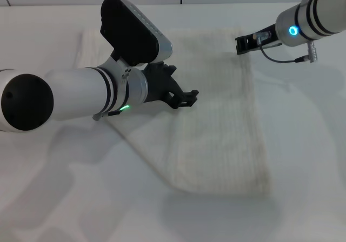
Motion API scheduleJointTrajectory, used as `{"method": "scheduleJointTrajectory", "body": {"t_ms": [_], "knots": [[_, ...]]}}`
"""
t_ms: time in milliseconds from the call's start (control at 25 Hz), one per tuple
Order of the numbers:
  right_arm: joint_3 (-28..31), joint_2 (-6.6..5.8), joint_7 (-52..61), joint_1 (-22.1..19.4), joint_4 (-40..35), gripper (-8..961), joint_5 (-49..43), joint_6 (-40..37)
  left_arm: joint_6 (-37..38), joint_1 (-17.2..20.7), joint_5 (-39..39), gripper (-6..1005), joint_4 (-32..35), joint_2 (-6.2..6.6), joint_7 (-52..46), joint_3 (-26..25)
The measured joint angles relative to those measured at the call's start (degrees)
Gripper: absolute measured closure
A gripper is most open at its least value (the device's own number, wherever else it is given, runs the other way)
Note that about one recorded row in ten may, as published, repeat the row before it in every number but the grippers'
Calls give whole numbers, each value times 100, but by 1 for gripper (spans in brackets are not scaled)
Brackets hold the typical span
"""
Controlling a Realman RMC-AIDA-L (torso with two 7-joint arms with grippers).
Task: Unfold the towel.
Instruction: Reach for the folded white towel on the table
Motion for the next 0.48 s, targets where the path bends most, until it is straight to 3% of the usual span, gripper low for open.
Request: {"method": "scheduleJointTrajectory", "body": {"t_ms": [480], "knots": [[-6,12,-68,179,425,944,5,174,149,-83,-3,220,203,-8,-20,6]]}}
